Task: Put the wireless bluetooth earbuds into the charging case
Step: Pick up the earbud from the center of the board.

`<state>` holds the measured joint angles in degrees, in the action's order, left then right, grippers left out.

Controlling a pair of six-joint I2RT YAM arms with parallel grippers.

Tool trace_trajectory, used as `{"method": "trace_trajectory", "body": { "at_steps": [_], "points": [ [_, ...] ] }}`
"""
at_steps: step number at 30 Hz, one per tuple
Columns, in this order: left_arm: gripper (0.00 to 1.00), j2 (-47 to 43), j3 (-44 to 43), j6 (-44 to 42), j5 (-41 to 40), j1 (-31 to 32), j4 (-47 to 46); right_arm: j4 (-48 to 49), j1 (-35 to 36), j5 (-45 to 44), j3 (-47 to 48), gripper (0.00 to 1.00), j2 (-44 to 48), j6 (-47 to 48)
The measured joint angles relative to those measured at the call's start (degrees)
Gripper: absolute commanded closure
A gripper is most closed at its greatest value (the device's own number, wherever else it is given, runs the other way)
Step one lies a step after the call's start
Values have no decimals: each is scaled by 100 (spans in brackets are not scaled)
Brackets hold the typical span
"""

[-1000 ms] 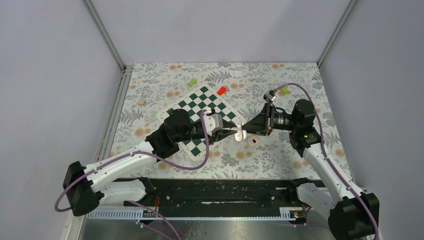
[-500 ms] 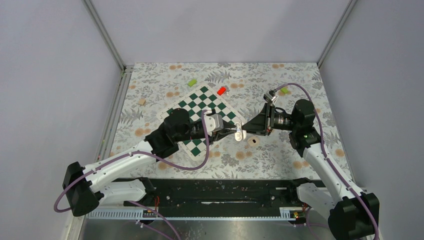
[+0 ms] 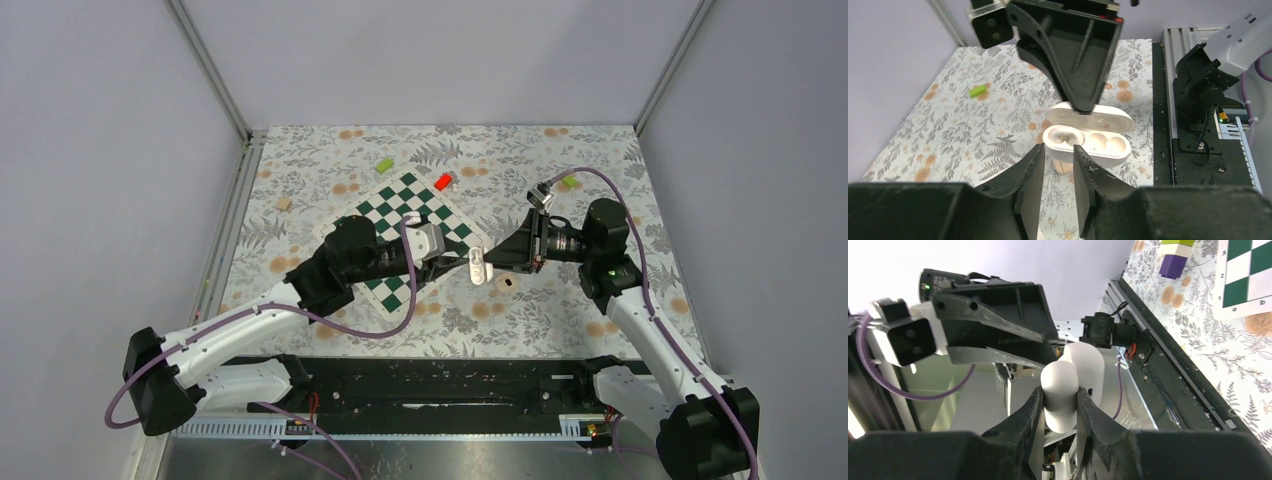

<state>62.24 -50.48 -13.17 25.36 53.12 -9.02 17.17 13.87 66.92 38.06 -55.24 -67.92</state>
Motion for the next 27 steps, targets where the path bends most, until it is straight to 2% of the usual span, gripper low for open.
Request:
{"method": "trace_trajectory", "body": {
  "at_steps": [6, 9, 10, 15, 21, 24, 27],
  "points": [
    [36, -26, -354, 267, -332, -116, 555, -1902, -9, -431, 365, 100, 46, 1458],
    [15, -24, -535, 483, -398, -181, 660, -2422, -55, -669, 422, 100, 44, 1899],
    [11, -11, -581, 581, -428, -205, 667, -2577, -85, -761, 420, 100, 39, 2006],
    [10, 431, -946, 1388, -752, -452, 748, -2981, -474, -1078, 369, 100, 57, 2319],
    [10, 2059, -2216, 2645, -1274, -1058, 1550, -3552, -1213, -1318, 293, 100, 225, 2697],
    [18, 2837, -2677, 3215, -1598, -1270, 1908, -3794, -1331, -1408, 293, 100, 304, 2870],
    [28, 3910, -3735, 3624, -2212, -1434, 2813, -3919, -1335, -1436, 293, 100, 317, 2959]
  ]
}}
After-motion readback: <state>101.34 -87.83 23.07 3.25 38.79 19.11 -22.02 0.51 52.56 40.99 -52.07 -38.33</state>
